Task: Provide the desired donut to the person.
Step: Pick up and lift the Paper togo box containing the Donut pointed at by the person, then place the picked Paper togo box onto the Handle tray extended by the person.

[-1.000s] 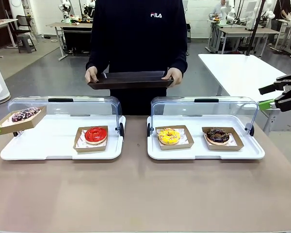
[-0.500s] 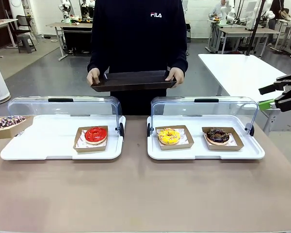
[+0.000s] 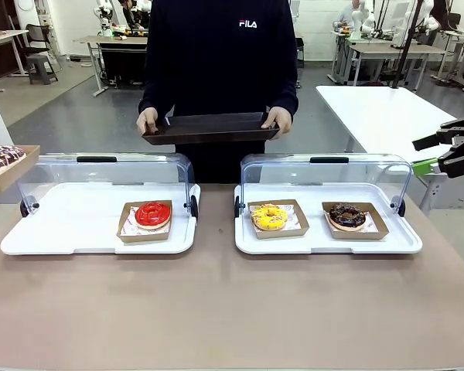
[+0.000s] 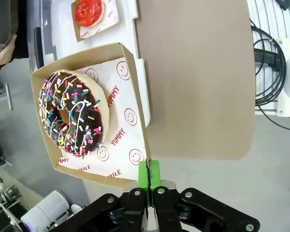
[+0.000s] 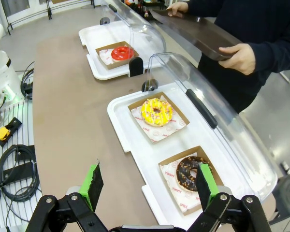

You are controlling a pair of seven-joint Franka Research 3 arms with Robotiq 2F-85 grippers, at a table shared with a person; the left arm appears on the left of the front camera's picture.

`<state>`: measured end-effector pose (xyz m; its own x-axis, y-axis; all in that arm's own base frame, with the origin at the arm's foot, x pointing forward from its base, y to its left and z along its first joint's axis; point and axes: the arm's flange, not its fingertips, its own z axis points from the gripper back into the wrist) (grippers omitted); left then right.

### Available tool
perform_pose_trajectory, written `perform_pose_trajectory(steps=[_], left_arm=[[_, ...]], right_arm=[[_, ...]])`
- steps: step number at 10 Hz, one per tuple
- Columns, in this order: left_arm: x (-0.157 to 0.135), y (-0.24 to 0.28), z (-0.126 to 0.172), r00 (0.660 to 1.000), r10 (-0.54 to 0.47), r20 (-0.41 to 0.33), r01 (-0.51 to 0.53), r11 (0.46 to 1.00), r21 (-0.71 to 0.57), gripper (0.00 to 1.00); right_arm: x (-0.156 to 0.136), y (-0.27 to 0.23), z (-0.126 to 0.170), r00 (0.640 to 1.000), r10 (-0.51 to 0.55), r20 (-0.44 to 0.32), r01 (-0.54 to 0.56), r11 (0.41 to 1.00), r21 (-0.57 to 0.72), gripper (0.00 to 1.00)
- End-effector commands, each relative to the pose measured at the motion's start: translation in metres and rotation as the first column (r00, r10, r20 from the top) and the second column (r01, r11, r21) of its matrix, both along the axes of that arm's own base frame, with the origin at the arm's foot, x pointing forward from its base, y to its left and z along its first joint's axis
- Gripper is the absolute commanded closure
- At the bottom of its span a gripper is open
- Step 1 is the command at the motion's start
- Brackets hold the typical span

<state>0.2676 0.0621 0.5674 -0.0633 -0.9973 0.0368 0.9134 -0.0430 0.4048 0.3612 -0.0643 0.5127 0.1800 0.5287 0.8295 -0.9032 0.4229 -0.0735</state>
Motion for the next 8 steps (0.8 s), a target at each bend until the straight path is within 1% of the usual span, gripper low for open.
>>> perform_pose_trajectory(steps=[1,8], left_arm=[[0.0014,0.0005,-0.0013,1.000,-0.001,-0.005,0.001,1.000,0.002,1.00],[0.0014,0.0005,-0.0013,1.000,-0.001,-0.005,0.001,1.000,0.002,1.00]], right_arm=[[0.0038,0.0003,-0.0010,1.000,0.010,0.020,-0.011,1.000,0.024,0.00],[0.0038,0.0003,-0.0010,1.000,0.010,0.020,-0.011,1.000,0.024,0.00]])
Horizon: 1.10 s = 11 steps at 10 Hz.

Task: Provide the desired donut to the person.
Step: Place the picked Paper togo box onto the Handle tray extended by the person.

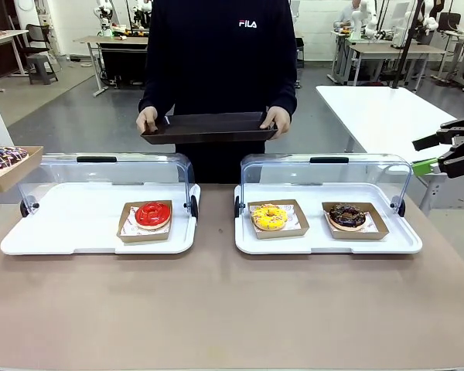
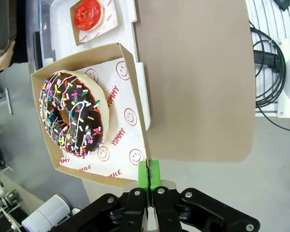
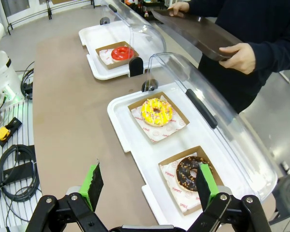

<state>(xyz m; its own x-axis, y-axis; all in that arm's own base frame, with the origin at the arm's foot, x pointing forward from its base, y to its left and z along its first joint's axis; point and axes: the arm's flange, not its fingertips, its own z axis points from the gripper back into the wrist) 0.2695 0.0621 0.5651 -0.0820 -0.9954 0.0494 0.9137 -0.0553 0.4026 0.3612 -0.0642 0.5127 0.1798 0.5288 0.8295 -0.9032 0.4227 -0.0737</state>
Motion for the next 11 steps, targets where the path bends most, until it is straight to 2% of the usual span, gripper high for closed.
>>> perform_pose_trajectory(steps=[1,11], left_arm=[[-0.0005,0.0005,0.0010,1.000,0.018,-0.002,-0.018,1.000,0.014,1.00],[-0.0005,0.0005,0.0010,1.000,0.018,-0.002,-0.018,1.000,0.014,1.00]], right_arm=[[0.0038,0.0003,-0.0010,1.000,0.010,0.020,-0.011,1.000,0.024,0.00],[0.0038,0.0003,-0.0010,1.000,0.010,0.020,-0.011,1.000,0.024,0.00]])
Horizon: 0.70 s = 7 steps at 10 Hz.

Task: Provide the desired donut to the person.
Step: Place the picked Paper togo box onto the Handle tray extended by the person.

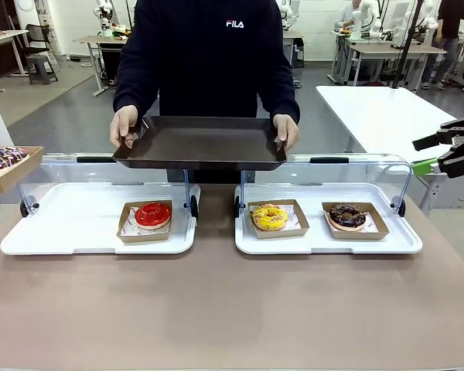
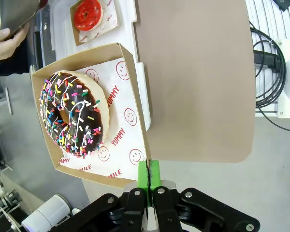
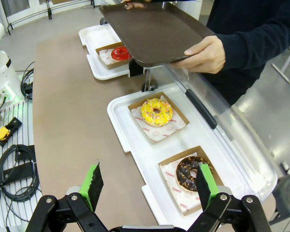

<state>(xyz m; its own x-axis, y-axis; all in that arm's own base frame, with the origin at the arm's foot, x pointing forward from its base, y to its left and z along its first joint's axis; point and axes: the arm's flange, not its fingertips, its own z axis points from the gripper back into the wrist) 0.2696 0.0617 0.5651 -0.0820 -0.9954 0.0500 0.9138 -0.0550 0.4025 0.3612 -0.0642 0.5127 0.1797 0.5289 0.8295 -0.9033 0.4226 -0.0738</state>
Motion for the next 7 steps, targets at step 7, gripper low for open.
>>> perform_pose_trajectory(steps=[7], left_arm=[[0.0000,-0.0001,0.0000,1.000,0.000,0.000,0.000,1.000,0.000,0.99]], right_arm=[[0.0038,0.0003,-0.0010,1.000,0.010,0.020,-0.010,1.000,0.025,0.00]])
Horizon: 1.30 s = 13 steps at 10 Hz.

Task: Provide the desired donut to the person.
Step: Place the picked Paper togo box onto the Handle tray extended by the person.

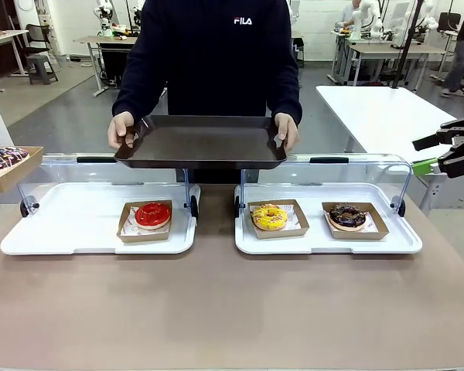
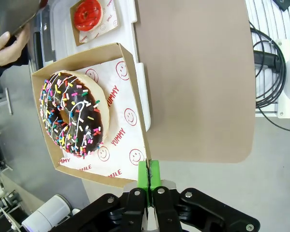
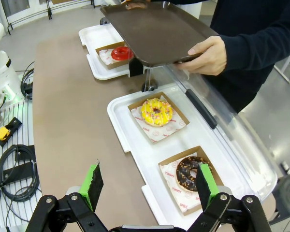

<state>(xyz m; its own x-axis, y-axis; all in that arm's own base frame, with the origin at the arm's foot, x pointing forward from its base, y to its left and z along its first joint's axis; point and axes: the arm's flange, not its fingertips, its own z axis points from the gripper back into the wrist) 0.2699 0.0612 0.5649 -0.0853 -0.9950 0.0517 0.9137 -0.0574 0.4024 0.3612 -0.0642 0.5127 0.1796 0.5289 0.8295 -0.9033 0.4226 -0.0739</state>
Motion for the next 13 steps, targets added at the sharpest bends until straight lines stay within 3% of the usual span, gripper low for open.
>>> perform_pose_trajectory(steps=[1,3,5,6,10,12,13], left_arm=[[0.021,-0.036,0.030,0.997,0.067,0.031,-0.066,0.998,-0.018,0.99],[0.062,-0.091,0.069,0.990,0.138,0.036,-0.134,0.987,-0.092,0.99],[0.108,-0.141,0.081,0.994,0.112,-0.014,-0.113,0.979,-0.169,0.99],[0.140,-0.169,0.080,0.991,0.137,-0.005,-0.136,0.976,-0.173,0.99],[0.224,-0.258,0.039,0.998,0.063,-0.018,-0.064,0.993,-0.104,0.99],[0.243,-0.280,0.010,0.999,0.031,0.005,-0.031,0.997,-0.064,0.99],[0.249,-0.287,-0.002,0.999,0.026,-0.035,-0.027,0.999,-0.041,0.99]], right_arm=[[0.004,0.000,-0.001,1.000,0.010,0.020,-0.010,1.000,0.025,0.00],[0.004,0.000,-0.001,1.000,0.010,0.020,-0.010,1.000,0.025,0.00],[0.004,0.000,-0.001,1.000,0.010,0.020,-0.010,1.000,0.025,0.00],[0.004,0.000,-0.001,1.000,0.010,0.020,-0.010,1.000,0.025,0.00],[0.004,0.000,-0.001,1.000,0.010,0.020,-0.010,1.000,0.025,0.00],[0.004,0.000,-0.001,1.000,0.010,0.020,-0.010,1.000,0.025,0.00],[0.004,0.000,-0.001,1.000,0.010,0.020,-0.010,1.000,0.025,0.00]])
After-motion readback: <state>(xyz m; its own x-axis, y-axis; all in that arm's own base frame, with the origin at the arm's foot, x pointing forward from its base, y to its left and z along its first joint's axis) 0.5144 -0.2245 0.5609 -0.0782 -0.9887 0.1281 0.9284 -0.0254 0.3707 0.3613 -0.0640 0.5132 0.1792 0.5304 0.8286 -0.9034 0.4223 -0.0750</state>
